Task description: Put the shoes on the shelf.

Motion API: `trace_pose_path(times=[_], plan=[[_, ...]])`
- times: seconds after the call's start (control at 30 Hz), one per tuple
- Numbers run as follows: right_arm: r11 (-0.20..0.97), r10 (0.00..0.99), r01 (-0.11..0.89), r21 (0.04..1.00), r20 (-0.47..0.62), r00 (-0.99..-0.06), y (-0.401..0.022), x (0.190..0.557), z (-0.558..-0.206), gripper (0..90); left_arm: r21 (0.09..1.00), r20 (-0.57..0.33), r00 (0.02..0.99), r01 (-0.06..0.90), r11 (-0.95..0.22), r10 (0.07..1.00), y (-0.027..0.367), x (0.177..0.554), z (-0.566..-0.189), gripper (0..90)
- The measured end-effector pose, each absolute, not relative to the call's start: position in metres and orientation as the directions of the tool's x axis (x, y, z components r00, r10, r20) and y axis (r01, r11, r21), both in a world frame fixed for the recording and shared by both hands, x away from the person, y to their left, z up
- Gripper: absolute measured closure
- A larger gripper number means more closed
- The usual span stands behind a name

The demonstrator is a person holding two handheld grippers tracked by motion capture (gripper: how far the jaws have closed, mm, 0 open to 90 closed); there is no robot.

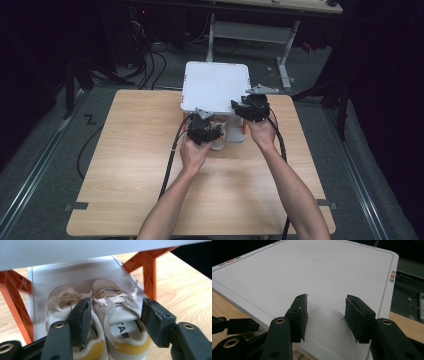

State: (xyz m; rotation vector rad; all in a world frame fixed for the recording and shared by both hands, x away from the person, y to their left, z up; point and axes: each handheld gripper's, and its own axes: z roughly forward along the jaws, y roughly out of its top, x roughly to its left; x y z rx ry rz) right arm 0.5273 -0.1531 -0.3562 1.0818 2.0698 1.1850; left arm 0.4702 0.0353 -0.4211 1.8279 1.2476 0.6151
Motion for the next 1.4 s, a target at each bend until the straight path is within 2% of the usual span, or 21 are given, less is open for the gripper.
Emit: trace_pose_path(times=[0.13, 0.23, 0.27, 0.43, 0.77, 0.83, 0.93, 1.3, 1.4], plan=[[0.298, 0.836, 0.383, 0.875, -0.045, -0.547, -0.153, 0.527, -0.356, 53.0, 0.834, -0.03, 0.389, 0.518, -0.192, 0.921, 0.04, 0.451, -0.419, 31.4], [0.296, 0.837, 0.383, 0.875, -0.044, -0.545, -0.153, 0.527, -0.356, 53.0, 0.8, -0.02, 0.355, 0.567, -0.198, 0.935, 0.044, 0.439, -0.422, 26.9], [0.296, 0.838, 0.382, 0.876, -0.046, -0.544, -0.152, 0.527, -0.357, 53.0, 0.786, -0.011, 0.337, 0.585, -0.201, 0.941, 0.045, 0.436, -0.423, 20.3], [0.293, 0.838, 0.382, 0.876, -0.043, -0.543, -0.152, 0.527, -0.357, 53.0, 0.747, -0.016, 0.301, 0.637, -0.189, 0.953, 0.043, 0.431, -0.436, 15.6], [0.298, 0.838, 0.382, 0.875, -0.049, -0.543, -0.152, 0.527, -0.356, 52.9, 0.695, -0.042, 0.248, 0.703, -0.15, 0.968, 0.027, 0.444, -0.458, 14.9], [0.299, 0.838, 0.382, 0.875, -0.049, -0.544, -0.152, 0.527, -0.356, 52.9, 0.692, -0.038, 0.238, 0.707, -0.146, 0.971, 0.024, 0.446, -0.459, 10.9], [0.299, 0.838, 0.381, 0.875, -0.05, -0.544, -0.152, 0.527, -0.357, 52.9, 0.692, -0.013, 0.22, 0.706, -0.15, 0.975, 0.021, 0.45, -0.459, 12.7], [0.299, 0.839, 0.38, 0.875, -0.052, -0.541, -0.152, 0.526, -0.357, 52.9, 0.717, -0.032, 0.188, 0.689, -0.108, 0.982, 0.018, 0.471, -0.461, 17.6], [0.298, 0.839, 0.379, 0.876, -0.051, -0.542, -0.152, 0.526, -0.357, 52.9, 0.733, -0.014, 0.19, 0.67, -0.119, 0.982, 0.017, 0.475, -0.462, 23.0]])
